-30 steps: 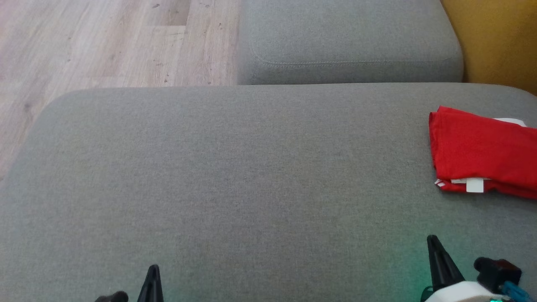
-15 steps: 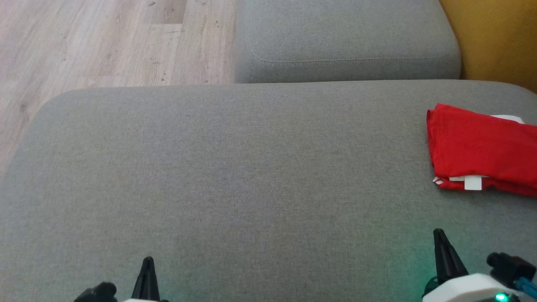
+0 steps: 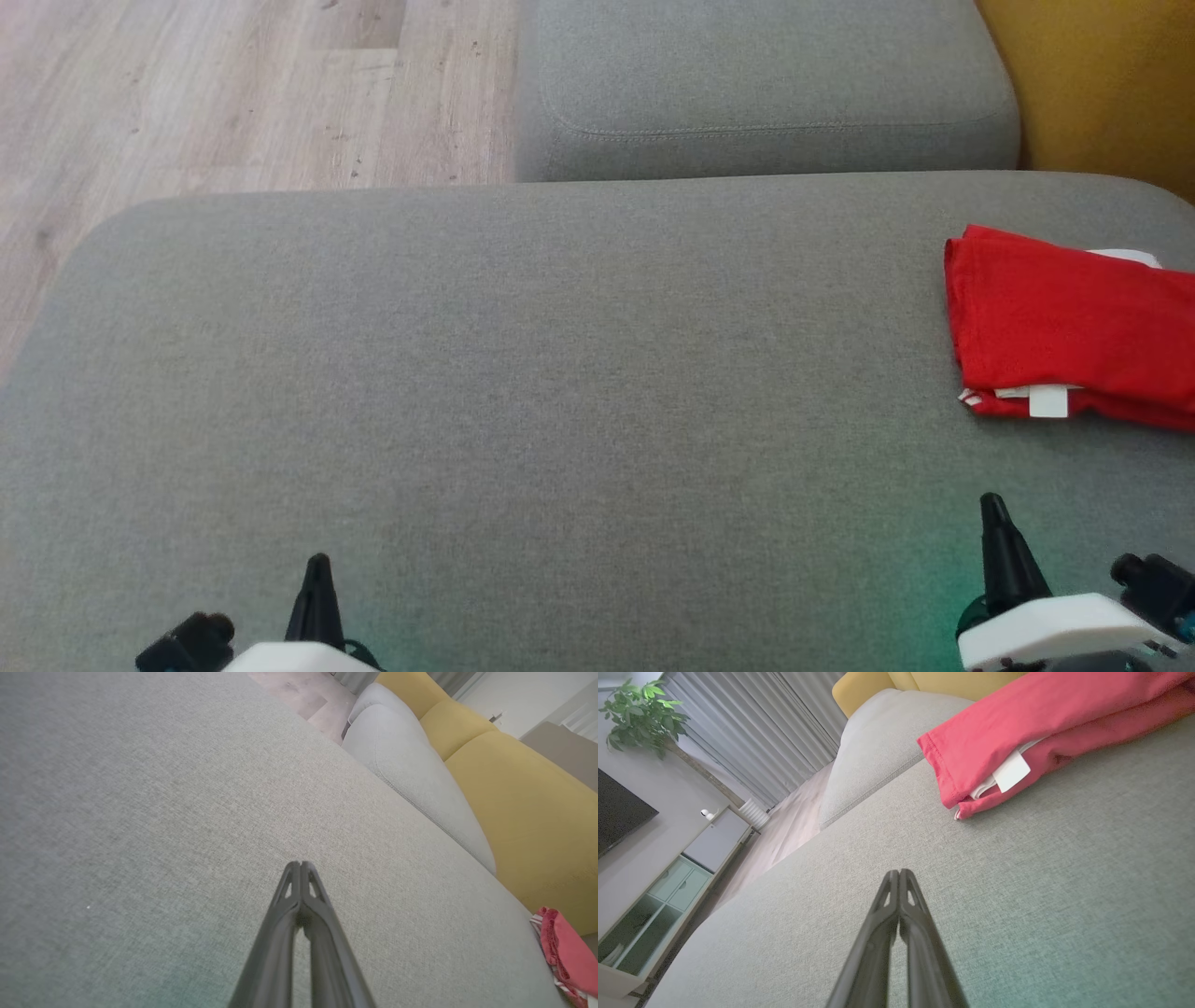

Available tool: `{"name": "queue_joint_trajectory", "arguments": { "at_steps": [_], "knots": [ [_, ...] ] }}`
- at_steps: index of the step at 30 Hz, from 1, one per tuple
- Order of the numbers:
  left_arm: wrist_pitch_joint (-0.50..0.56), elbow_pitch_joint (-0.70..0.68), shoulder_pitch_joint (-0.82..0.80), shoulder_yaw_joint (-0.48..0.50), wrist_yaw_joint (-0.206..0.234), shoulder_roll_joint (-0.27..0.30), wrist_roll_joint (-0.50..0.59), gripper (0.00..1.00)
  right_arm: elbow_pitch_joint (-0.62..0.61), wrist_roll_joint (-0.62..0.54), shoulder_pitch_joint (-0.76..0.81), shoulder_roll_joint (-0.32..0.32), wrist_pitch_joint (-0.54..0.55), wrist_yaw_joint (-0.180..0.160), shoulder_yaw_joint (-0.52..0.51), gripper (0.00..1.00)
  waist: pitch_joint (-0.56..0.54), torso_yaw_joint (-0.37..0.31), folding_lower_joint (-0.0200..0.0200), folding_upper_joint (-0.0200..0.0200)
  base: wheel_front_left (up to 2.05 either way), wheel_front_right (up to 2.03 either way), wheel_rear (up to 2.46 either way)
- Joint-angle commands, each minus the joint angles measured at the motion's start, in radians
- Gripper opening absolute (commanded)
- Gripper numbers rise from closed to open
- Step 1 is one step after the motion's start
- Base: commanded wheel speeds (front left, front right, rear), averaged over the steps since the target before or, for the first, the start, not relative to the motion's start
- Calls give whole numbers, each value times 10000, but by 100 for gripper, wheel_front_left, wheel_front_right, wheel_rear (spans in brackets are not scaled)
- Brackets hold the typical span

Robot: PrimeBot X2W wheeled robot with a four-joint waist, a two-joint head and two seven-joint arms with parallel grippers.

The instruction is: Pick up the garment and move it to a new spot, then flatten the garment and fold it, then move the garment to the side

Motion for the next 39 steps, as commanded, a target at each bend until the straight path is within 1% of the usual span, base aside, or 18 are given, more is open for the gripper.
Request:
{"name": "queue_joint_trajectory", "arguments": {
  "at_steps": [1, 25, 31, 39],
  "knots": [
    [54, -233, -508, 384, -116, -6, -224, 0, -298, 362, -556, -79, 48, 29, 10, 0, 7, -10, -1, 0, 0, 0, 0],
    [688, -202, -895, 1540, -857, -447, -1997, 0, -244, 3080, -1057, -97, 424, 43, -179, 0, 113, -152, -1, 0, 0, 0, 0],
    [912, -190, -1031, 1947, -1116, -603, -2612, 0, -226, 4024, -1232, -101, 557, 48, -248, 0, 149, -202, -1, 0, 0, 0, 0],
    [1137, -178, -1167, 2355, -1374, -760, -3225, 0, -207, 4967, -1408, -104, 692, 53, -319, 0, 186, -251, -1, 0, 0, 0, 0]
  ]
}}
